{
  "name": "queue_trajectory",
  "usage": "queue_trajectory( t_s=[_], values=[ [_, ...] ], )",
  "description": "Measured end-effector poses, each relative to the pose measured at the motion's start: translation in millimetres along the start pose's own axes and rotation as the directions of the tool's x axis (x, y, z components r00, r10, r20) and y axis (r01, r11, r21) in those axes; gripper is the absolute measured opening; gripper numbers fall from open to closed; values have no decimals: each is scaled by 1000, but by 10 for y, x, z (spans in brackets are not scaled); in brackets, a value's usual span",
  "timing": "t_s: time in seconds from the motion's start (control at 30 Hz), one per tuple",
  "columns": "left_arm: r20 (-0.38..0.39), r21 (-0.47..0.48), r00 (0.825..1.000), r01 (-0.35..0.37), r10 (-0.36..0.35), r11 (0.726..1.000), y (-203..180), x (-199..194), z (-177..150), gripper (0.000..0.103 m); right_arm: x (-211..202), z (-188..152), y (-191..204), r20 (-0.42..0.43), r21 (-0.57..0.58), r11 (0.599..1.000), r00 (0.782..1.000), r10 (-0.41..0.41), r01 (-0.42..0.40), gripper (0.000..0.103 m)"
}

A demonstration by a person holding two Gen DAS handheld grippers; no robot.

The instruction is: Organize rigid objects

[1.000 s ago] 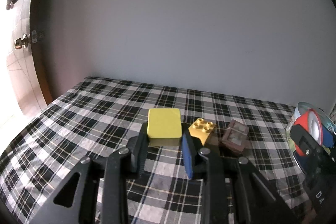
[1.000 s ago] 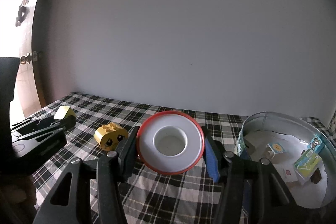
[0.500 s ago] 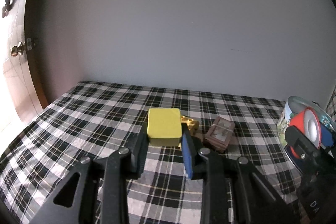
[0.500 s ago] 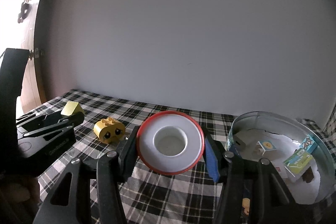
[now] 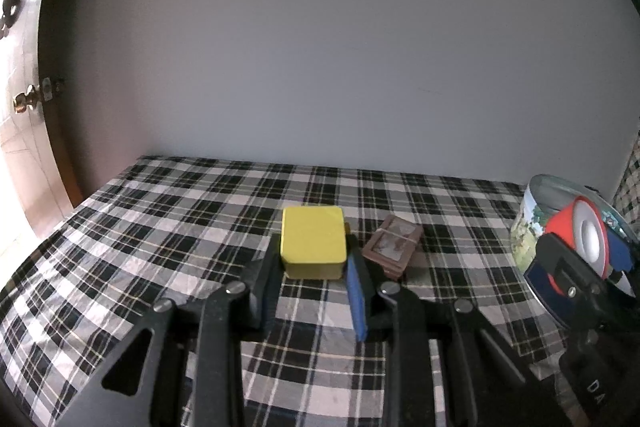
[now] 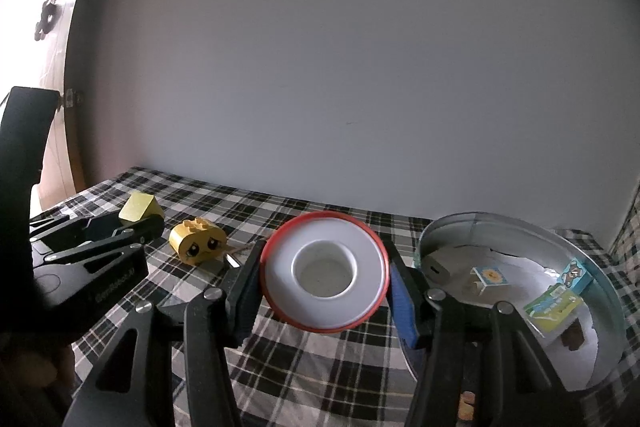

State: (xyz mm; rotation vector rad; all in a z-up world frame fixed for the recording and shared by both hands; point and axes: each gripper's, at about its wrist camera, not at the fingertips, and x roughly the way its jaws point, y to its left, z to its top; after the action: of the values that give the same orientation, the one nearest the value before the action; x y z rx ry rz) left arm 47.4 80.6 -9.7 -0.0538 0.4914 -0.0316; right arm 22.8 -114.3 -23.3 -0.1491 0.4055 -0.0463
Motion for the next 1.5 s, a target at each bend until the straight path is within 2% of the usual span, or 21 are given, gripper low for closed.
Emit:
queue_trajectory(
  t_s=[0.53, 1.5],
  values=[
    [-12, 16, 999, 44, -44, 999, -473, -91, -66, 28, -166, -62, -437, 29, 3, 998, 998, -62, 62, 57],
    [11, 91, 990, 136, -138, 986, -1355, -156, -65, 28, -387, -48, -1283, 77, 83, 984, 984, -161, 154, 57]
  ],
)
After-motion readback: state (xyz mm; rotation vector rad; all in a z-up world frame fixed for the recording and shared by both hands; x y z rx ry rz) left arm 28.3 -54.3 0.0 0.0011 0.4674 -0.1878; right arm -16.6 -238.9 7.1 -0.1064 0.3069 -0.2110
